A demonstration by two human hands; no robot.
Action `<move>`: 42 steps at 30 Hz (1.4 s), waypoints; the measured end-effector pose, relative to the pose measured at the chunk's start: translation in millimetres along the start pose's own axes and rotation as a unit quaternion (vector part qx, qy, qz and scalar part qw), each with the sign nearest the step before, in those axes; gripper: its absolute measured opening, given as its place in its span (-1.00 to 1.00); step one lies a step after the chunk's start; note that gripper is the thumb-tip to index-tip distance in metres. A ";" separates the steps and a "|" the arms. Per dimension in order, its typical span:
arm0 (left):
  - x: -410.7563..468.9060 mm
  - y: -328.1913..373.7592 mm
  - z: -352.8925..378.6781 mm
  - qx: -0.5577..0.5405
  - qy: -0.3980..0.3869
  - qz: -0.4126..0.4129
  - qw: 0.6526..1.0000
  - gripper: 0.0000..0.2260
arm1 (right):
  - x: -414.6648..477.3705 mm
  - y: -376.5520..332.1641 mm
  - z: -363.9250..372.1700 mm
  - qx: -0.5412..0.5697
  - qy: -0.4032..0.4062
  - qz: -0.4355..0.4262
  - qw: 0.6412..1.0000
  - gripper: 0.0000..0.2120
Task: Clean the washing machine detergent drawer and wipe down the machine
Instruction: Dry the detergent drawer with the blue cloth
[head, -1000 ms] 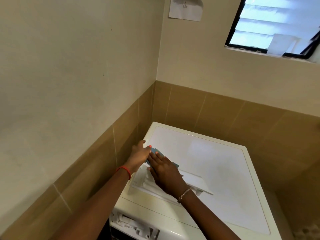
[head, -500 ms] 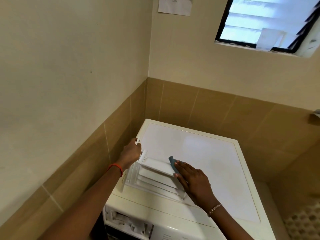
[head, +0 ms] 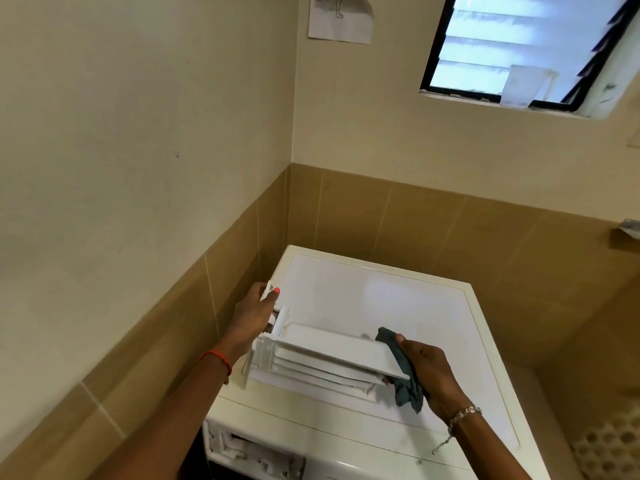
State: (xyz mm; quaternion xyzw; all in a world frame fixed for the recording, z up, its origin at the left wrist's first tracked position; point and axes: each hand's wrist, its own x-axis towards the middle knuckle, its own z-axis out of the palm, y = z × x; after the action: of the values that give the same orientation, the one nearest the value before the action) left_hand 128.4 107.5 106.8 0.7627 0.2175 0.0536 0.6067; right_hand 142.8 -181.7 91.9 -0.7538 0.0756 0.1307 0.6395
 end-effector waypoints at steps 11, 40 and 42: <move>-25.3 -15.6 -9.8 -0.151 0.068 0.017 0.986 -0.86 | -7.6 49.2 21.1 0.126 0.049 0.058 0.989 -0.80; -12.3 -43.3 21.2 0.168 0.005 0.006 0.986 -0.59 | 2.6 38.9 158.5 -0.541 -0.065 -0.243 0.802 -0.43; -11.7 -46.1 20.5 0.179 0.010 0.017 0.984 -0.59 | 10.3 36.5 155.5 -0.547 -0.042 -0.230 0.803 -0.27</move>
State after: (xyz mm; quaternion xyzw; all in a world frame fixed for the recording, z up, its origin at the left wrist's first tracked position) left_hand 112.7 92.2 59.8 0.8622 0.2164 0.0320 0.4568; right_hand 126.8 -34.3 31.4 -0.9676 -0.2116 0.0309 0.1344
